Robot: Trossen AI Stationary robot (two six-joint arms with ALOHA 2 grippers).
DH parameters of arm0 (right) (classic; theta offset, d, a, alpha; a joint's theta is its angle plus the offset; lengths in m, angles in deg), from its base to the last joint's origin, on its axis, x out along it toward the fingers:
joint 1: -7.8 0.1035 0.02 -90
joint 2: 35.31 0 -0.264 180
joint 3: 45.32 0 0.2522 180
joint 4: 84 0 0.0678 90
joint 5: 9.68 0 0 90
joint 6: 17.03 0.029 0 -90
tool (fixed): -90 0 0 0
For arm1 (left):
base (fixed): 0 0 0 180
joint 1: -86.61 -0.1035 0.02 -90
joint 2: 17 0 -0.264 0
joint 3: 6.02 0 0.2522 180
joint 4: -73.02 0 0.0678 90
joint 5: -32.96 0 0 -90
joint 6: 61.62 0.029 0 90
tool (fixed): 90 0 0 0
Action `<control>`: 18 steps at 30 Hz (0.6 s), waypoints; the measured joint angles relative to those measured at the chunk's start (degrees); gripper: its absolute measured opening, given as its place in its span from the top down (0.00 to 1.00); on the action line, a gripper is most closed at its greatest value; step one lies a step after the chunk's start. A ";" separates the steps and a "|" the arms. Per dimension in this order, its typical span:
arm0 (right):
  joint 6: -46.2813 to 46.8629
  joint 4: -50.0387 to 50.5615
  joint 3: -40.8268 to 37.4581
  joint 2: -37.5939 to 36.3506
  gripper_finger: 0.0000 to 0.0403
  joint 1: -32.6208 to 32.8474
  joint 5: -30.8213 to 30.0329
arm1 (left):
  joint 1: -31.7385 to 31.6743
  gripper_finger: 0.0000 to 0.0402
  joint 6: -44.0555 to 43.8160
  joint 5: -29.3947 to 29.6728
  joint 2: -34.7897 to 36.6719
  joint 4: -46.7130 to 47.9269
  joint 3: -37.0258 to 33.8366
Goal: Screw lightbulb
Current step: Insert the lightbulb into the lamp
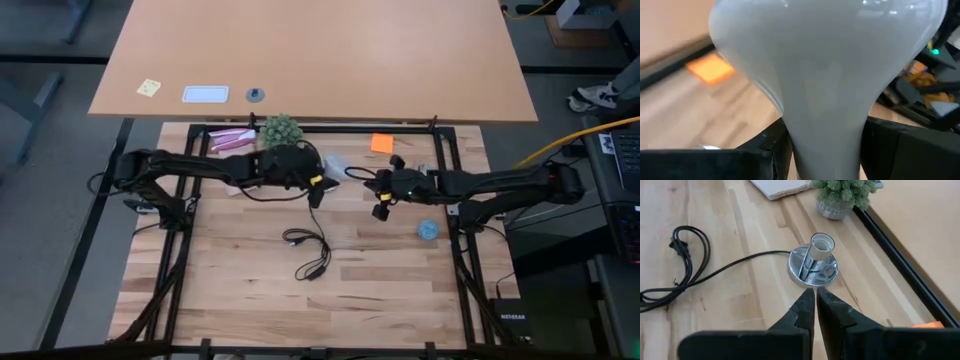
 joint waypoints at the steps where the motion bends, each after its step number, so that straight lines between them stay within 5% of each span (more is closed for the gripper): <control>1: 0.00 0.19 0.00 -0.32 0.94 0.00 0.00 | 0.01 0.60 1.18 1.18 0.83 -0.12 0.00; 10: 3.63 4.84 0.00 -1.13 0.94 0.00 0.18 | 2.97 0.60 9.87 18.68 9.50 3.53 -0.02; 18: 7.18 10.61 0.00 -1.14 0.94 0.00 0.39 | 12.53 0.60 0.78 38.28 16.95 22.48 -0.02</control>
